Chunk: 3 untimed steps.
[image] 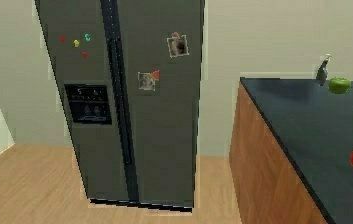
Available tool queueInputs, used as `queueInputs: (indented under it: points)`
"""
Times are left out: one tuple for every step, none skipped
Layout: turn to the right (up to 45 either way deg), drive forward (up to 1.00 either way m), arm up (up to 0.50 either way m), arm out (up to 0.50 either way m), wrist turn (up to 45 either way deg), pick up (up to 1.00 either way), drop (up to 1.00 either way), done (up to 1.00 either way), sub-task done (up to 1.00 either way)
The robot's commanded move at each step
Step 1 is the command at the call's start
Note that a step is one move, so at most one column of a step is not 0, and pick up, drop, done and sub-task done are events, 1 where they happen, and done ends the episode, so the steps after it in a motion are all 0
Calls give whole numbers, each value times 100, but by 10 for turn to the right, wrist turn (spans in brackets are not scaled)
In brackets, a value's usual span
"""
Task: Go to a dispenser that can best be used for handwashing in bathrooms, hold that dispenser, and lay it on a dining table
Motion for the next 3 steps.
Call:
queueInputs:
  points:
    - [0, 0, 38, 0, 0, 0, 0, 0, 0]
    - [0, 0, 0, 16, 0, 0, 0, 0, 0]
    - [0, 0, 0, 0, 450, 0, 0, 0, 0]
